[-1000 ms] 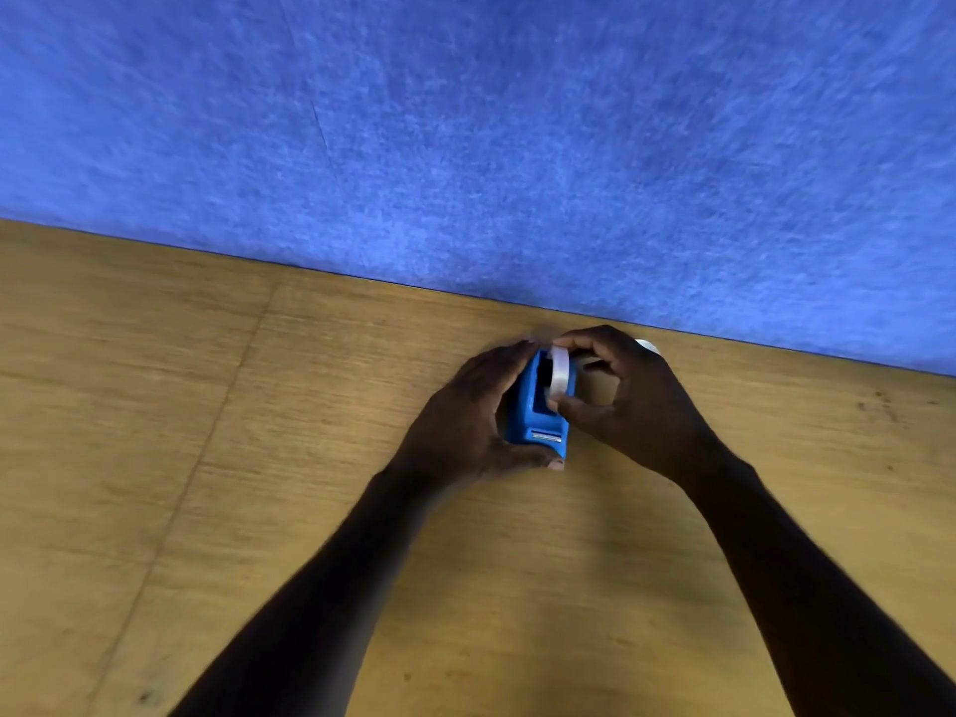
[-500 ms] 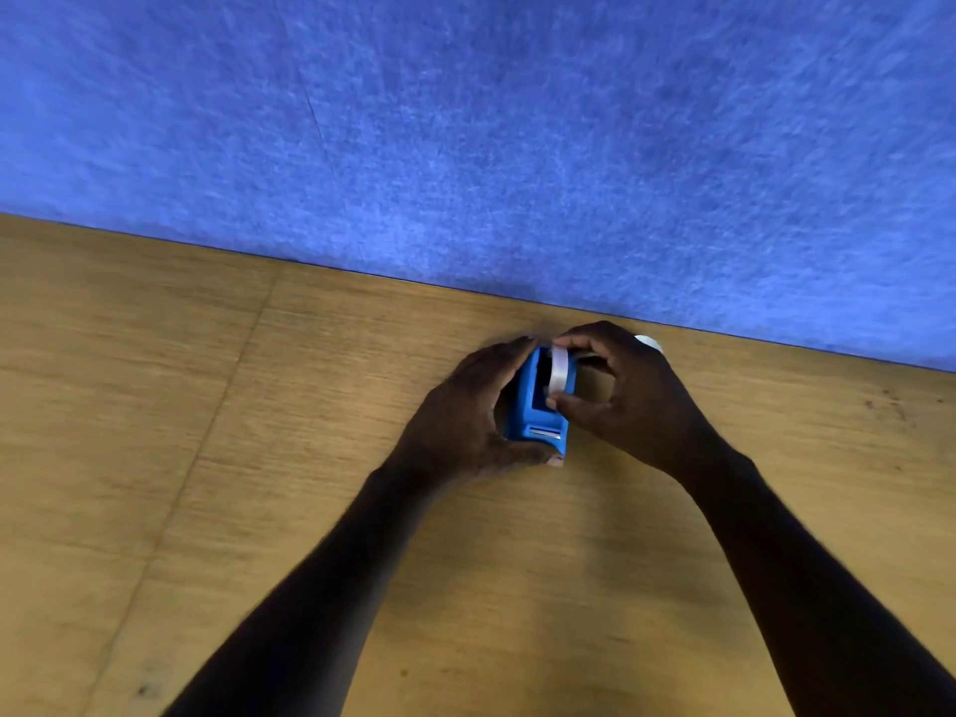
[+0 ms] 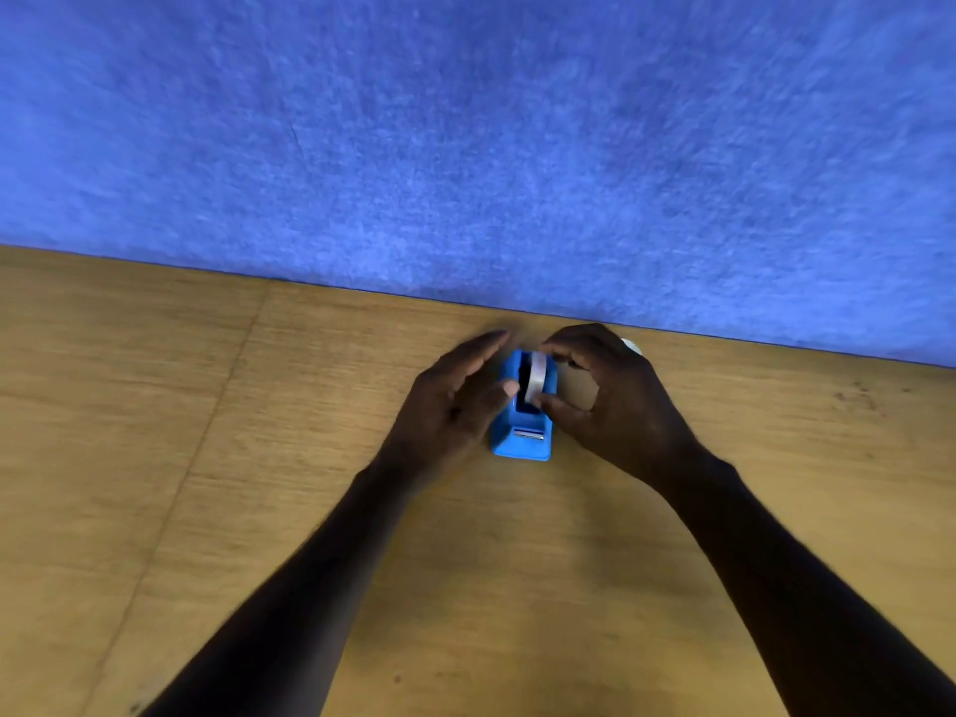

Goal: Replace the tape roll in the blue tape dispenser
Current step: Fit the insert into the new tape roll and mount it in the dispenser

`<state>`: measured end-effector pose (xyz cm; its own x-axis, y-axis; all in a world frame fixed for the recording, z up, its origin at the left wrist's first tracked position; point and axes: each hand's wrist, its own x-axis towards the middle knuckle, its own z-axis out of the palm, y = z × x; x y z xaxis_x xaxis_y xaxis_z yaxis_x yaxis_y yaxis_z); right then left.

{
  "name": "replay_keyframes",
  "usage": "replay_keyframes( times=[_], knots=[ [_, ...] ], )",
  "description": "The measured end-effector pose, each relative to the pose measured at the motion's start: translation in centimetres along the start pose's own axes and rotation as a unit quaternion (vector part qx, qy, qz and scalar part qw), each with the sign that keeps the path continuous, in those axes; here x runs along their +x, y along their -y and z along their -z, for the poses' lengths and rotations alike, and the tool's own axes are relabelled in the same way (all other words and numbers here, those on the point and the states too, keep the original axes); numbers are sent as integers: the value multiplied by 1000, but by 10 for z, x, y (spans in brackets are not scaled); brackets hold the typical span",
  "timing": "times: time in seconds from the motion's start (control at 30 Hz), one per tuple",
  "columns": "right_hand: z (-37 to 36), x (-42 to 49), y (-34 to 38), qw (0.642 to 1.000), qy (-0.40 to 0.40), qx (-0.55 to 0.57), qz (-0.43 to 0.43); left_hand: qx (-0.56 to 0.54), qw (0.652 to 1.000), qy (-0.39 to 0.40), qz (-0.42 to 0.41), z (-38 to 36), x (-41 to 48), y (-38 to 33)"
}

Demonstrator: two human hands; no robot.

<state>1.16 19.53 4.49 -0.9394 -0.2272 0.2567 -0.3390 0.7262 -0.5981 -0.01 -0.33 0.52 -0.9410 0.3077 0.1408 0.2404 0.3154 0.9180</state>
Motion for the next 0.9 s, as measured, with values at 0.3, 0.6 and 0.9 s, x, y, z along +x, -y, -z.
replay_keyframes(
  times=[0.3, 0.6, 0.9],
  knots=[
    [1, -8, 13, 995, -41, -83, 34, 48, 999, 14, -19, -11, 3, 8],
    [1, -7, 19, 991, -27, -125, 49, 81, 997, 10, -17, -12, 3, 4],
    [0, -5, 21, 994, -37, -95, 36, 40, 999, 3, -16, -11, 6, 9]
  ],
)
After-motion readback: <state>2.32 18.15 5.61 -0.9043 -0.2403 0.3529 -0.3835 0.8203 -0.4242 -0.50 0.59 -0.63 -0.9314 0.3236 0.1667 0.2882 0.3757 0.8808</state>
